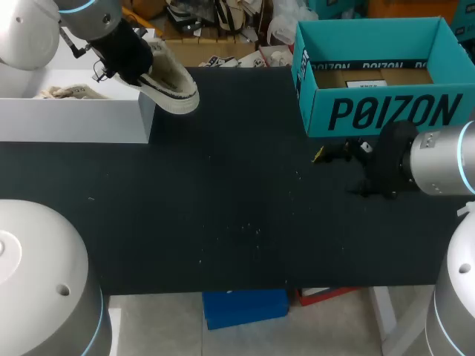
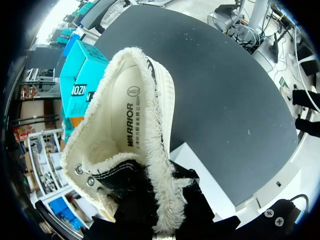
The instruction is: Take the shoe out of the shoebox, open the shoe tongue, remove and reinsert the insole, then place the shoe into the shoebox
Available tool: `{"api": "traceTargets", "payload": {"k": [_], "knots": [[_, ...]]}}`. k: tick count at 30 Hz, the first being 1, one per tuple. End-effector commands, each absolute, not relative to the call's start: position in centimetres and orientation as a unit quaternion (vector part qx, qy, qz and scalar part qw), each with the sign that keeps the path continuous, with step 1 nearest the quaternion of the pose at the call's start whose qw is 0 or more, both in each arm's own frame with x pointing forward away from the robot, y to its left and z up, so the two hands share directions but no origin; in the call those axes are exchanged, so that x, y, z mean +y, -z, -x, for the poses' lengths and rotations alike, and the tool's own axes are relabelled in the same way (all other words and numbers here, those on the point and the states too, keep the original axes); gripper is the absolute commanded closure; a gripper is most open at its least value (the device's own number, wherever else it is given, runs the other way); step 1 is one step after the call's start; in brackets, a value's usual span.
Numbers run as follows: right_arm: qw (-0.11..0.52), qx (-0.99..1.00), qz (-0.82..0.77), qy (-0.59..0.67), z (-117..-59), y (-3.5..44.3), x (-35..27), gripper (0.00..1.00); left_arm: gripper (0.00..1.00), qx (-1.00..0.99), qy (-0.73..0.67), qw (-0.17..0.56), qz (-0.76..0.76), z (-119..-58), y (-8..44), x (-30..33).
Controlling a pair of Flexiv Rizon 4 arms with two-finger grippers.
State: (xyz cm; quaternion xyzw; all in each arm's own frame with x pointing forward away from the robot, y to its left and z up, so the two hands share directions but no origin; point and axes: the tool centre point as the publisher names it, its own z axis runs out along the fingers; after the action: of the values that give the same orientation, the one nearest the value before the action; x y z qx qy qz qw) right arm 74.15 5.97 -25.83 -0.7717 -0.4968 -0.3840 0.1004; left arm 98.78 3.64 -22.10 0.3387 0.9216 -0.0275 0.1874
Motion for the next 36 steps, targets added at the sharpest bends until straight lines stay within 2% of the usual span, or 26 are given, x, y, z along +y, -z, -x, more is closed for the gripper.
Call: {"api": "traceTargets", "payload": {"k": [1,22,36], "knots": [[0.101,-0.497,0.772,0.384,-74.2,25.8,6.0,0.00,1.00,0.928,0.030,0.189,-0.318,-100.9,22.2,6.1],[0.101,-0.497,0.772,0.384,-74.2,25.8,6.0,0.00,1.00,0.966,0.005,0.212,-0.145,-110.7,22.8,20.6],[0.101,-0.497,0.772,0.384,-74.2,25.8,6.0,0.00,1.00,0.975,-0.003,0.206,-0.079,-116.0,25.1,23.4]]}}
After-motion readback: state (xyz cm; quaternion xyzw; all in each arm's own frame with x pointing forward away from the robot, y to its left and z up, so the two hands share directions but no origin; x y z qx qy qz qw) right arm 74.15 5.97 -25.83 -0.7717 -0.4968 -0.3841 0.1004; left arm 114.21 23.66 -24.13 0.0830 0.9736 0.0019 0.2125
